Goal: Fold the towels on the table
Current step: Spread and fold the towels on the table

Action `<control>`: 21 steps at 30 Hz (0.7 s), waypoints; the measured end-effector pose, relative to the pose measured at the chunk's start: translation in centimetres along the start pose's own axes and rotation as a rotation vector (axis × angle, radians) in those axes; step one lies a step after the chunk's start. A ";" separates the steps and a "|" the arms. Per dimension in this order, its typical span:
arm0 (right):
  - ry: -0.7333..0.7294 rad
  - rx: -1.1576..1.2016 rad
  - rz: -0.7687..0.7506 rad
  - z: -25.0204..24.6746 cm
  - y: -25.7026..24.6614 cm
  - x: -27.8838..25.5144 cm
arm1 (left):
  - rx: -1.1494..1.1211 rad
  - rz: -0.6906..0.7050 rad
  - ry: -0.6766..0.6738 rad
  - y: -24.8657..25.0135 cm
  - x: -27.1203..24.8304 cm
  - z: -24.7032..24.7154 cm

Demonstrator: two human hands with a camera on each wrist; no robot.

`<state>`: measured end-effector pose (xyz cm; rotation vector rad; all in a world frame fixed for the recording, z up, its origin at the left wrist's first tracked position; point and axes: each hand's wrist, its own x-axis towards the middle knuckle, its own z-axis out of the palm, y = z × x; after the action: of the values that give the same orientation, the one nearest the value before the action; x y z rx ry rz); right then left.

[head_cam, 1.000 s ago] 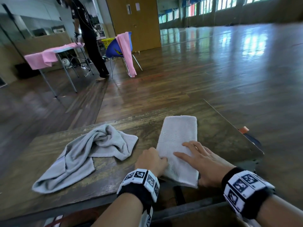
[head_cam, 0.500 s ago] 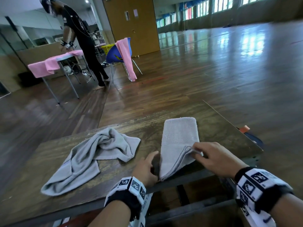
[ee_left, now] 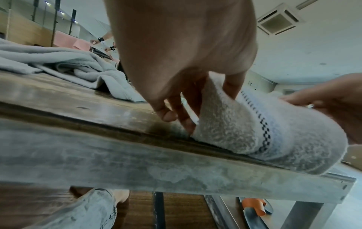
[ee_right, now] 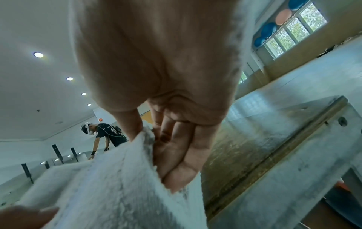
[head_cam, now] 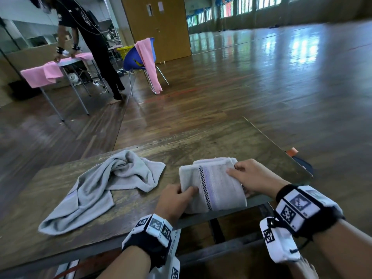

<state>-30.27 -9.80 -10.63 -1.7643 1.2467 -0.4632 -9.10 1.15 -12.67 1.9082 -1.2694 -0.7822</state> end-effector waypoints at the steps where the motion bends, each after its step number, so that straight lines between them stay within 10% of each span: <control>1: 0.001 -0.009 0.035 0.1 0.2 0.1 | 0.023 -0.011 -0.013 -0.1 0.4 0.2; 21: 0.135 -0.308 0.108 1.7 1.6 5.0 | 0.323 -0.026 0.136 -1.1 7.6 3.4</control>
<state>-27.85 -13.67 -13.80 -1.9326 1.5674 -0.3462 -8.72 -6.40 -16.30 2.1955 -1.3505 -0.4705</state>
